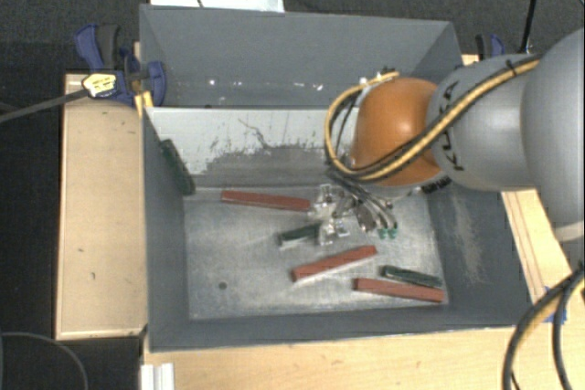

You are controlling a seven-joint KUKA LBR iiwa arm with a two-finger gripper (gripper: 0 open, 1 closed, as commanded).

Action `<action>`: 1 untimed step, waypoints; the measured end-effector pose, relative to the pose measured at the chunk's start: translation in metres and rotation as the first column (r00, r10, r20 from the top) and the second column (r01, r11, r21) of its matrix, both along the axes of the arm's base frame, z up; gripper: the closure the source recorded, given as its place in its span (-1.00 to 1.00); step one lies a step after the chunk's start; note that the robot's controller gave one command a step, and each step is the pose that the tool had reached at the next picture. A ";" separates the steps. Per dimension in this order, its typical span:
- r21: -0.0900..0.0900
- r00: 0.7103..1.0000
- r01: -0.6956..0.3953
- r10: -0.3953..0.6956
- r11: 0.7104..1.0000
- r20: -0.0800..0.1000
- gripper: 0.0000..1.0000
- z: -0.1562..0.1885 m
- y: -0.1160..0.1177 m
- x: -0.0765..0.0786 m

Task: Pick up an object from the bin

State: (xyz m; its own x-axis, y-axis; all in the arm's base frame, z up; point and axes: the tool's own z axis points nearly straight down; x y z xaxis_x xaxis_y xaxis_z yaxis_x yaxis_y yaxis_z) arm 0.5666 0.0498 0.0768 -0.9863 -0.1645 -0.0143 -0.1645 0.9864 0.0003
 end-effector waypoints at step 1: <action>0.000 1.000 0.001 -0.001 1.000 0.000 1.00 0.000 0.000 0.000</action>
Offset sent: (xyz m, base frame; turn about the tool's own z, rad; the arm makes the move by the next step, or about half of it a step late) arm 0.0224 -0.0040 0.1337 0.0084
